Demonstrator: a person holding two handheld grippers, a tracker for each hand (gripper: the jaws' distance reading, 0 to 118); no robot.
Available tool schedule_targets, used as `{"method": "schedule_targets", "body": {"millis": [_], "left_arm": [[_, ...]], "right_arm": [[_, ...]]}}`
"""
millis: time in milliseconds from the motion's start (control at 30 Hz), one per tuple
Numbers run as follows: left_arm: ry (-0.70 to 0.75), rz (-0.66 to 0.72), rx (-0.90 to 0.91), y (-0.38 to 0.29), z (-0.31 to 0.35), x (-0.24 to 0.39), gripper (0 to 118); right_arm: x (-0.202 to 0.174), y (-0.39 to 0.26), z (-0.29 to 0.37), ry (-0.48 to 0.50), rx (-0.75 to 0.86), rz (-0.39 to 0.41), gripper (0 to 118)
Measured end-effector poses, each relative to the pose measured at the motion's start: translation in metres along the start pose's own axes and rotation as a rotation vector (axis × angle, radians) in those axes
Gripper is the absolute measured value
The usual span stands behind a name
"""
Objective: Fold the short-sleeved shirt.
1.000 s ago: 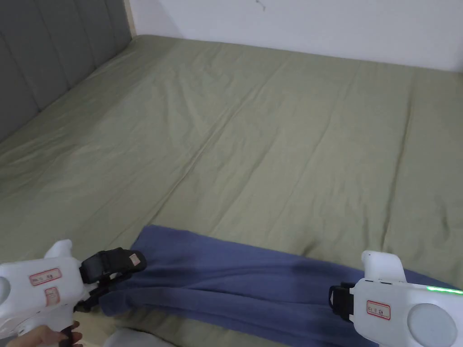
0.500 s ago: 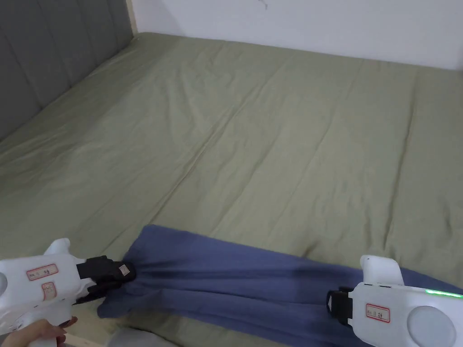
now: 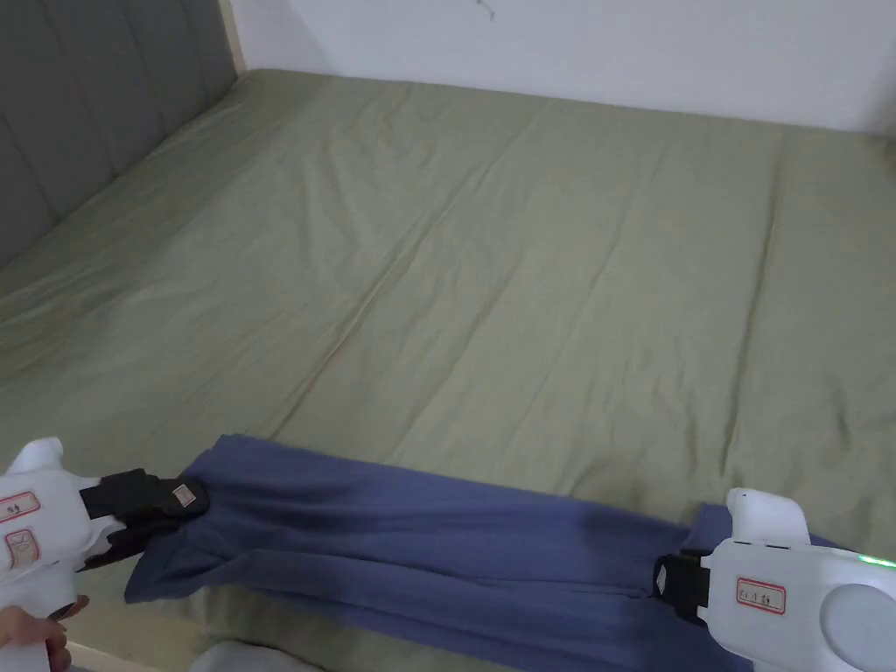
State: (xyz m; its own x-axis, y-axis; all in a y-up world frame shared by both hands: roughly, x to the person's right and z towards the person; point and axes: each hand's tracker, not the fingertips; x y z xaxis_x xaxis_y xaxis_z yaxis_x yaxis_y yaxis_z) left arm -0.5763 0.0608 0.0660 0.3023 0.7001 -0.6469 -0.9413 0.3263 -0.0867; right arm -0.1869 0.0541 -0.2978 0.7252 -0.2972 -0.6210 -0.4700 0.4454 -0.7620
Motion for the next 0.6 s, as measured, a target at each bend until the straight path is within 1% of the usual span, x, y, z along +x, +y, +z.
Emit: {"method": "schedule_targets", "body": {"millis": [133,233,333,433,467,533,567,600], "left_arm": [[-0.064,-0.145,0.027,-0.012,0.004,0.059,5],[-0.112,-0.296,0.023,-0.038,0.003,0.114,5],[-0.212,-0.387,-0.057,-0.066,-0.018,0.160,5],[-0.260,-0.489,-0.171,-0.103,-0.056,0.194,5],[-0.253,-0.522,-0.212,-0.119,-0.069,0.202,5],[-0.226,-0.538,-0.262,-0.138,-0.100,0.214,6],[-0.245,-0.545,-0.295,-0.150,-0.112,0.216,8],[-0.264,-0.534,-0.330,-0.162,-0.122,0.217,15]], "right_arm": [[0.007,-0.002,0.006,-0.007,0.006,-0.008,0],[0.015,-0.002,0.012,-0.007,0.023,-0.029,0],[0.024,-0.003,0.019,-0.011,0.041,-0.050,0],[0.034,-0.005,0.027,-0.019,0.056,-0.069,0],[0.038,-0.006,0.030,-0.020,0.060,-0.075,0],[0.046,-0.008,0.035,-0.028,0.069,-0.089,0],[0.050,-0.009,0.038,-0.035,0.072,-0.098,0],[0.054,-0.010,0.041,-0.039,0.075,-0.105,0]]}}
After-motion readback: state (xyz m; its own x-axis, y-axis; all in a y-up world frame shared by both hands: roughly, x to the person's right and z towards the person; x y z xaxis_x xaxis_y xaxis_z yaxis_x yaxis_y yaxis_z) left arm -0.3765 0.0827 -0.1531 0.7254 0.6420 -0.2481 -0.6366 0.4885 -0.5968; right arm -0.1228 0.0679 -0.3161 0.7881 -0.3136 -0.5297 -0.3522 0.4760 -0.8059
